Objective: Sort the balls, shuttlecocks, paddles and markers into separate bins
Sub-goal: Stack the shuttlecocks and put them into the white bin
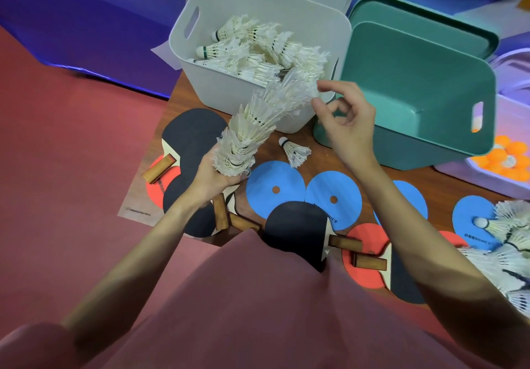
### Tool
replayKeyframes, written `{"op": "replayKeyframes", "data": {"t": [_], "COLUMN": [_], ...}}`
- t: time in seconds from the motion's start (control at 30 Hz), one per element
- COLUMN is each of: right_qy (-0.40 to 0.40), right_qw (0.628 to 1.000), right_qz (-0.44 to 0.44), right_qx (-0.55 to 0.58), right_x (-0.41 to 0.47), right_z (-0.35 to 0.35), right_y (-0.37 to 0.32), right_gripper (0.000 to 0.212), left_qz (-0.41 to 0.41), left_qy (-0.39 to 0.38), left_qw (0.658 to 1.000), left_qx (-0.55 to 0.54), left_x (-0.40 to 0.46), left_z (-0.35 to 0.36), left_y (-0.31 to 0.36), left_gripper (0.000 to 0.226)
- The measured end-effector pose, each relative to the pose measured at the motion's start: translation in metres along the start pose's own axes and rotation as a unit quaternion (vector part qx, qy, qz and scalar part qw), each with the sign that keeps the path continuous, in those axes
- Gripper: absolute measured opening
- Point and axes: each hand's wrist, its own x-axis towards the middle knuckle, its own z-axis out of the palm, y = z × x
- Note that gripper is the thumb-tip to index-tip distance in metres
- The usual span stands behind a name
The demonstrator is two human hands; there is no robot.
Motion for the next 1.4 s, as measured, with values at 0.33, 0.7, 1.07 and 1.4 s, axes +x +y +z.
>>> {"op": "replayKeyframes", "data": {"t": [0.33, 0.7, 1.07, 1.4], "right_qy": [-0.037, 0.003, -0.001, 0.052], "right_qw": [0.960, 0.894, 0.972, 0.985], "right_qz": [0.173, 0.421, 0.116, 0.024], "right_qx": [-0.216, -0.151, -0.203, -0.165], "right_x": [-0.050, -0.044, -0.060, -0.018], "right_z": [0.016, 0.071, -0.026, -0.064], "right_y": [0.087, 0.152, 0.067, 0.006], "right_gripper": [0.010, 0.026, 0.012, 0.010], "left_qz": [-0.014, -0.012, -0.005, 0.042], "left_qy": [0.004, 0.013, -0.021, -0.027], "left_qw": [1.000, 1.000, 1.000, 0.994], "left_qx": [-0.013, 0.000, 0.022, 0.093], "left_x": [-0.011, -0.015, -0.008, 0.000], "left_z": [0.000, -0.006, -0.014, -0.009], "left_y": [0.000, -0.003, -0.006, 0.005], "left_gripper": [0.065, 0.062, 0.063, 0.059]}}
